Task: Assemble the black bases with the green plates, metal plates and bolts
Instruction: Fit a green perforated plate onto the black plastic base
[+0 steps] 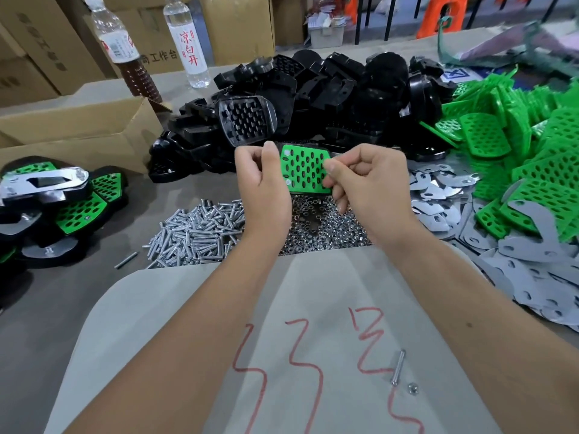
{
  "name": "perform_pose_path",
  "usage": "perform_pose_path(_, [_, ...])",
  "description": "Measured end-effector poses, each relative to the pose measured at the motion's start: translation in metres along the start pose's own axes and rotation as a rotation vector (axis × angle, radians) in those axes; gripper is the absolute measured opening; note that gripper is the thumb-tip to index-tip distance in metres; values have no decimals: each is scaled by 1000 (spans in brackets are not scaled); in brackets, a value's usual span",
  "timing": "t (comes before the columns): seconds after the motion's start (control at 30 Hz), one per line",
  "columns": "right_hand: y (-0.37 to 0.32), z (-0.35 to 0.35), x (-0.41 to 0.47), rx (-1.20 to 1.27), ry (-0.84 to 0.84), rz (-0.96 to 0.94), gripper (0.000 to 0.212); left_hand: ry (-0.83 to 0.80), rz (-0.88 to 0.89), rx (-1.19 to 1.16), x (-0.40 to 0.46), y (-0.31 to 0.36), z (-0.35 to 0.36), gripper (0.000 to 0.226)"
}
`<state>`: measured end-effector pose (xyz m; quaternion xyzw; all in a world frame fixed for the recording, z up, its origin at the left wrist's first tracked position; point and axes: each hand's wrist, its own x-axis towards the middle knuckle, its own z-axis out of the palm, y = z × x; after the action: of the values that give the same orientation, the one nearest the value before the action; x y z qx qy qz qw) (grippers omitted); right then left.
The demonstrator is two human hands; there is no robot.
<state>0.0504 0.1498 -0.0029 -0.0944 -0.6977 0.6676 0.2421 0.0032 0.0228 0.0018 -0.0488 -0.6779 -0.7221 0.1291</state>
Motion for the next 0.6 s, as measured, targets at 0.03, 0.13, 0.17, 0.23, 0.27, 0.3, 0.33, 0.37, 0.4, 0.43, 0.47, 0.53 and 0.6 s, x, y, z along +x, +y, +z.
perform_pose_path(0.03, [-2, 0, 1, 73, -16, 22, 14, 12, -59, -52, 1, 0, 0, 25])
perform_pose_path(0.13, [-3, -5, 5, 199, -1, 123, 21, 18, -136, -136, 2, 1, -1, 25])
perform_pose_path(0.17, [-3, -7, 7, 186, -8, 137, 27, 26, -145, -164, 2, 2, -2, 25])
perform_pose_path(0.23, [-4, -10, 9, 134, -60, 158, 34, 43, -156, -213, 4, 2, -3, 26])
perform_pose_path(0.27, [-5, -11, 9, 126, -100, 168, 34, 42, -150, -218, 5, 2, -3, 26])
perform_pose_path(0.3, [-6, -13, 9, 132, -152, 178, 31, 32, -140, -207, 5, 2, -3, 26])
perform_pose_path(0.33, [-7, -15, 9, 146, -209, 184, 26, 21, -128, -192, 5, 1, -3, 26])
perform_pose_path(0.37, [-8, -17, 9, 164, -262, 189, 22, 15, -111, -176, 4, 0, -2, 26])
perform_pose_path(0.4, [-8, -18, 8, 185, -300, 195, 19, 17, -93, -162, 3, 0, -2, 26])
perform_pose_path(0.43, [-8, -19, 8, 209, -317, 202, 19, 25, -78, -146, 4, -1, -2, 26])
perform_pose_path(0.47, [-8, -19, 8, 226, -317, 208, 20, 31, -65, -134, 4, -1, -2, 27])
perform_pose_path(0.53, [-7, -18, 8, 218, -281, 206, 18, 25, -39, -120, 6, -2, -3, 27])
perform_pose_path(0.6, [-5, -15, 8, 192, -244, 194, 12, 4, -25, -105, 5, -2, -3, 27])
